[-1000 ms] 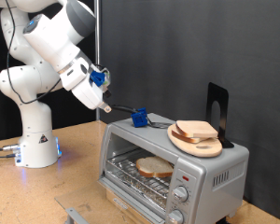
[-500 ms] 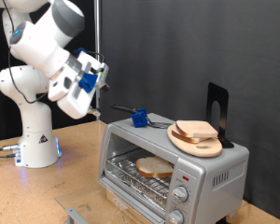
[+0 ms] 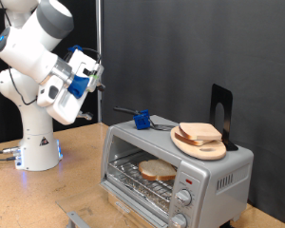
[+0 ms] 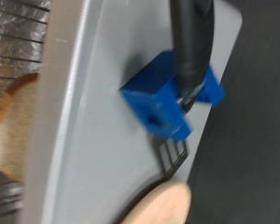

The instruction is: Make a piece of toast with the oven

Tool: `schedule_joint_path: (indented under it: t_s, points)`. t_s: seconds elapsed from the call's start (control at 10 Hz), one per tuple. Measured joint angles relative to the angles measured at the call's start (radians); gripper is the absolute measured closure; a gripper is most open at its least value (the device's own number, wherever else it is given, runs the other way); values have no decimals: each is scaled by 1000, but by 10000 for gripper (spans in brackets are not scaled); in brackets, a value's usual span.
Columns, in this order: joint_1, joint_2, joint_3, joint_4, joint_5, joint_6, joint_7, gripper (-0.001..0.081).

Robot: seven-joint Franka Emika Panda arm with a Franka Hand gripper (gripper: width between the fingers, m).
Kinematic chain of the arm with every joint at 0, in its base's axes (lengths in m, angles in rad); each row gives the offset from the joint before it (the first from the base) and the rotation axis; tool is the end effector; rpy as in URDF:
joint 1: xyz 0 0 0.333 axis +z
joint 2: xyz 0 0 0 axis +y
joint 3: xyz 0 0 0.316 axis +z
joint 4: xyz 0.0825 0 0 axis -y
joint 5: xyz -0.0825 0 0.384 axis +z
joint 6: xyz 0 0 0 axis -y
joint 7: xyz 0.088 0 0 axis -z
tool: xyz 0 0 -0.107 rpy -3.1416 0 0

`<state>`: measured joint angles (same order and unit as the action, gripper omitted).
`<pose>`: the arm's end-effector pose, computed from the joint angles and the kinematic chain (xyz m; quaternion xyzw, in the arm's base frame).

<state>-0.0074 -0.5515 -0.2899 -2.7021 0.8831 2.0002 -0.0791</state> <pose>0.3532 -0.0545 0.4032 -0.8489 0.2800 0.0175 0.4479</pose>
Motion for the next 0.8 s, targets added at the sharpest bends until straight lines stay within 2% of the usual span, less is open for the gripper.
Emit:
schedule_joint_path:
  t_s: [0.1, 0.3, 0.6, 0.8]
  points:
    - [-19, 10, -17, 0, 6, 17, 43, 6]
    - [-53, 53, -51, 8, -4, 42, 58, 6]
    - [-58, 111, -100, 47, -26, 19, 3, 6]
    - [-59, 112, -104, 42, -37, -1, 4, 6]
